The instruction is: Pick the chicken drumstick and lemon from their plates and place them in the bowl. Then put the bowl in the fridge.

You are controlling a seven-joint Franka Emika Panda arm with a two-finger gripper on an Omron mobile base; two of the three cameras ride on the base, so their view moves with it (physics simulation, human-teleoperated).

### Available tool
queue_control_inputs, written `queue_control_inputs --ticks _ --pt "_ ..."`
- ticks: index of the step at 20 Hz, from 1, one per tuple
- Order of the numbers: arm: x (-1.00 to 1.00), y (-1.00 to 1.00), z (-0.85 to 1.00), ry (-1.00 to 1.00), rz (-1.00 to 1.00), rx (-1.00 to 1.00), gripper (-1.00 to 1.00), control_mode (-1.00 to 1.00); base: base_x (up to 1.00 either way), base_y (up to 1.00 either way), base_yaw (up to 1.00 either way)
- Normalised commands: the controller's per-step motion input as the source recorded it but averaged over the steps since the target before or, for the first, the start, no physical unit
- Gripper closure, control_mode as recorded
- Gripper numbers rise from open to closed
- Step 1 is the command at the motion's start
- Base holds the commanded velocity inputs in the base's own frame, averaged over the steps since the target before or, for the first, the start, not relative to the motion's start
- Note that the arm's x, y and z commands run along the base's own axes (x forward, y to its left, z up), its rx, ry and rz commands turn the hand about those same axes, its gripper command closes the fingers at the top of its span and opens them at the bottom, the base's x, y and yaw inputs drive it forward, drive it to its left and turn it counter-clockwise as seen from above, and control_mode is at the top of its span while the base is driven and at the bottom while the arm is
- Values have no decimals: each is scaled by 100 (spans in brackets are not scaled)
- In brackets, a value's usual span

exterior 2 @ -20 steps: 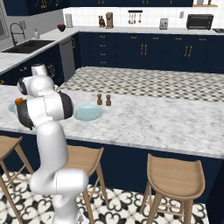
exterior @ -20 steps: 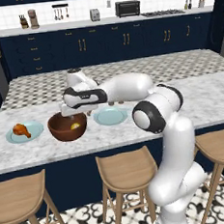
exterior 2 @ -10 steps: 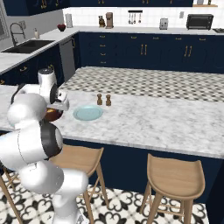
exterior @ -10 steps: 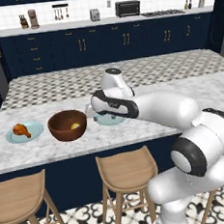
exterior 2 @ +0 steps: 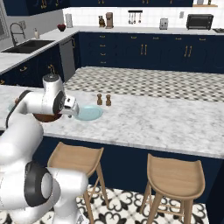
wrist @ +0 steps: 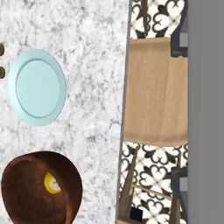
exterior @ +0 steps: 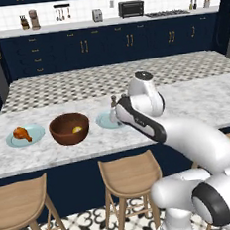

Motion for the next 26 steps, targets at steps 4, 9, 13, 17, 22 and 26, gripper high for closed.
queue_control_inputs --ticks 4,9,13,17,22,26 --pt "-76 -9 25 -2 0 -1 -100 -100 0 0 0" --pt "0 0 0 0 0 0 -100 100 -100 100 -1" --pt "0 0 0 0 0 0 -100 100 -41 100 -6" --pt "0 0 0 0 0 0 -100 100 89 100 -8" --pt "0 0 0 0 0 0 -100 100 100 20 -3" --pt "0 0 0 0 0 0 -100 100 100 -61 1"
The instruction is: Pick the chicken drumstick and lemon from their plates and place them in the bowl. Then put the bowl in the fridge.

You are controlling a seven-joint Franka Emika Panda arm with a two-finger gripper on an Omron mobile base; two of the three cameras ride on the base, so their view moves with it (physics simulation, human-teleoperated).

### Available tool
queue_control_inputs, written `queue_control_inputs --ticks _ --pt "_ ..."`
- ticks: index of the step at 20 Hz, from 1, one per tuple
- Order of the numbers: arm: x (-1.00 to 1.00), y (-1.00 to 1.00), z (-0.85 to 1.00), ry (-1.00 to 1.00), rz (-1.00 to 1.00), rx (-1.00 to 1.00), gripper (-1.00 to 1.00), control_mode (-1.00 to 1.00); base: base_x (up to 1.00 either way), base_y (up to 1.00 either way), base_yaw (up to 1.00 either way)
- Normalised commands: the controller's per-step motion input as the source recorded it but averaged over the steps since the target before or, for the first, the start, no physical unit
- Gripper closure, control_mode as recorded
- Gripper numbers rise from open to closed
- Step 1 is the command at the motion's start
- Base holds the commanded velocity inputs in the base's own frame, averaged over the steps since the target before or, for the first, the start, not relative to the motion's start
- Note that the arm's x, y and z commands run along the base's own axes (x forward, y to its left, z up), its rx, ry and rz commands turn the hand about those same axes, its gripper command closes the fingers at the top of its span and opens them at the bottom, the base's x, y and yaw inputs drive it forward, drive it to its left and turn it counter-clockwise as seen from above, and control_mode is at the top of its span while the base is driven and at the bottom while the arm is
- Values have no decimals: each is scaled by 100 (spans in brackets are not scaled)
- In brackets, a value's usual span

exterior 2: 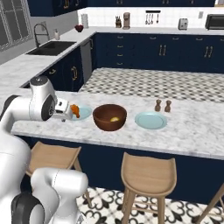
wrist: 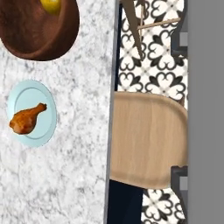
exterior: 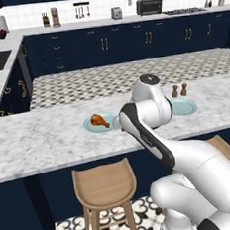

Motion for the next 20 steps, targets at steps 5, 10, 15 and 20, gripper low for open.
queue_control_inputs --ticks 5,10,15,20 --pt "0 0 0 0 0 0 -100 100 100 -4 7" --pt "0 0 0 0 0 0 -100 100 100 0 19" --pt "0 0 0 0 0 0 -100 100 96 -46 46" --pt "60 -8 -1 4 10 1 -100 -100 39 -16 15"
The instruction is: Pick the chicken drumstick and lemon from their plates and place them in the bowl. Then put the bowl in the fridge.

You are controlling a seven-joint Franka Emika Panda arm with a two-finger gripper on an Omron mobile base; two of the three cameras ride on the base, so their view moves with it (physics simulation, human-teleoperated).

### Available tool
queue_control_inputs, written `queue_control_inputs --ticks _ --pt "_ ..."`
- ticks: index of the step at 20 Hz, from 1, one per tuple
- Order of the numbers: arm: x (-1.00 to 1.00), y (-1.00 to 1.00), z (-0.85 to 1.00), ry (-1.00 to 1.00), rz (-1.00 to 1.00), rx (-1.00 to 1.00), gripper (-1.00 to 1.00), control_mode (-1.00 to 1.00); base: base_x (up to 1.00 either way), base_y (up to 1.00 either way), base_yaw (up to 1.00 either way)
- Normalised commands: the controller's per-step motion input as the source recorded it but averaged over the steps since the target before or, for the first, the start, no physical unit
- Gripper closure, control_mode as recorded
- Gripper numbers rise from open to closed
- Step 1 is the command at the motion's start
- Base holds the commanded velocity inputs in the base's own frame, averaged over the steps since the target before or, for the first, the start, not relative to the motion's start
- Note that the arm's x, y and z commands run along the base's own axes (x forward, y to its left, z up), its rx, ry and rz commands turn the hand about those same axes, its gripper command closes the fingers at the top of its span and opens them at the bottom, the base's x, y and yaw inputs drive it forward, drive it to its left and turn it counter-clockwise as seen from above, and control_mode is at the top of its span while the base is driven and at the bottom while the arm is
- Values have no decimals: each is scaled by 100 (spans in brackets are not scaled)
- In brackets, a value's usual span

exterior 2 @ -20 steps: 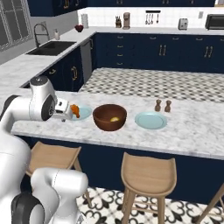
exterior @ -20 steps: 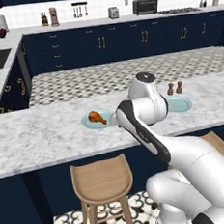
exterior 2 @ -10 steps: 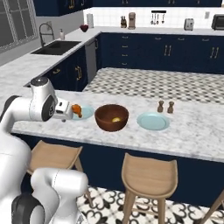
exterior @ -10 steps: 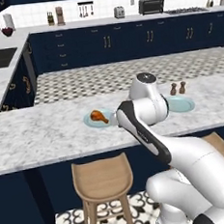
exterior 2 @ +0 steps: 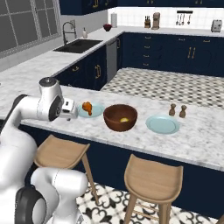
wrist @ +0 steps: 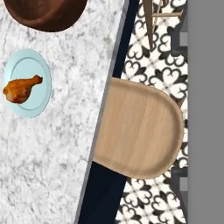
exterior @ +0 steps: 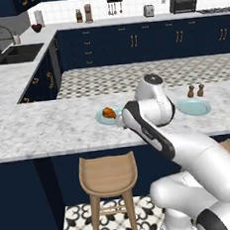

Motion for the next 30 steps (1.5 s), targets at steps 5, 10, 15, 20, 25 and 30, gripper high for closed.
queue_control_inputs --ticks 5,10,15,20,25,30 --pt "100 16 0 1 0 -4 -100 -100 0 0 0" --pt "100 5 -8 13 -1 -4 -100 -100 0 0 0" --pt "100 -18 -43 11 4 -1 -100 -100 0 0 0" --pt "100 -5 -46 8 8 -4 -100 -100 0 0 0" --pt "100 0 -53 7 10 -10 -100 -100 0 0 0" --pt "98 -8 -35 2 12 -1 -100 -100 0 0 0"
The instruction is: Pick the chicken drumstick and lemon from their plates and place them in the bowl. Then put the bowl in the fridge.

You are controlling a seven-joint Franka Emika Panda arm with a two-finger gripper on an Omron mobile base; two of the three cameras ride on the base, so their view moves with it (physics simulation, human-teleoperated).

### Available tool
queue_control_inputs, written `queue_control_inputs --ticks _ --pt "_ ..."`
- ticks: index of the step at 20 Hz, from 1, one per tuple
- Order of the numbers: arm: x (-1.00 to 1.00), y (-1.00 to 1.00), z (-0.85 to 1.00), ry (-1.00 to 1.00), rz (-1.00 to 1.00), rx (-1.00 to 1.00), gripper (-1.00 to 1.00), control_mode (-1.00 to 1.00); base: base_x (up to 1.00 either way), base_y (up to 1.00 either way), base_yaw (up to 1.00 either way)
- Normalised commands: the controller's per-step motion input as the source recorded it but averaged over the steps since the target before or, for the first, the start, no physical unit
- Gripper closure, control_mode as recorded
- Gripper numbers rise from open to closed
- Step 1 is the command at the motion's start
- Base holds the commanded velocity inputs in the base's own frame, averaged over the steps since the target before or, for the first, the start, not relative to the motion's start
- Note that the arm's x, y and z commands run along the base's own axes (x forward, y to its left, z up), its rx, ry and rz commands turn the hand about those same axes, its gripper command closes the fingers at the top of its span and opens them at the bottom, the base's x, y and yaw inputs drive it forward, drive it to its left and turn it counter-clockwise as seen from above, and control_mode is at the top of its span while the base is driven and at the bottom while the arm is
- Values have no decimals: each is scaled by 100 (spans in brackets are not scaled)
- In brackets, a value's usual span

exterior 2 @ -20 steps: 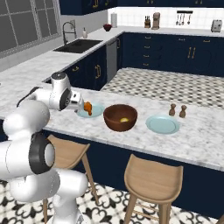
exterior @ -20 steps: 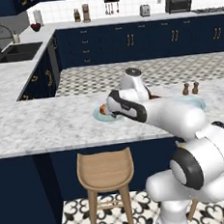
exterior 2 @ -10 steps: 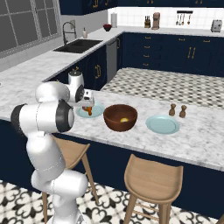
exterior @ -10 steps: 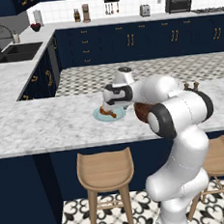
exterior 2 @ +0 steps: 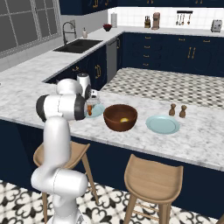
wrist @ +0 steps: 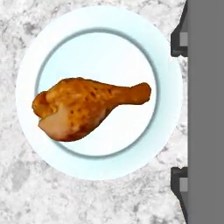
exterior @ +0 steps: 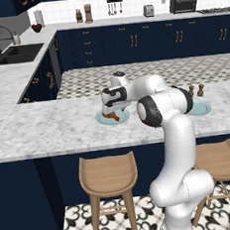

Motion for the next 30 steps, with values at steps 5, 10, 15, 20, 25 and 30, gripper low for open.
queue_control_inputs --ticks 5,10,15,20,25,30 --pt "70 0 -35 0 2 0 -100 -100 0 0 0" --pt "22 0 -43 5 0 -3 -100 -100 0 0 0" --pt "2 2 -47 3 0 -2 -100 -100 0 0 0" --pt "0 0 -41 0 0 0 100 -100 0 0 0" --pt "-26 34 -11 3 0 1 100 -100 0 0 0" --pt "-76 -5 59 5 -4 1 100 -100 0 0 0"
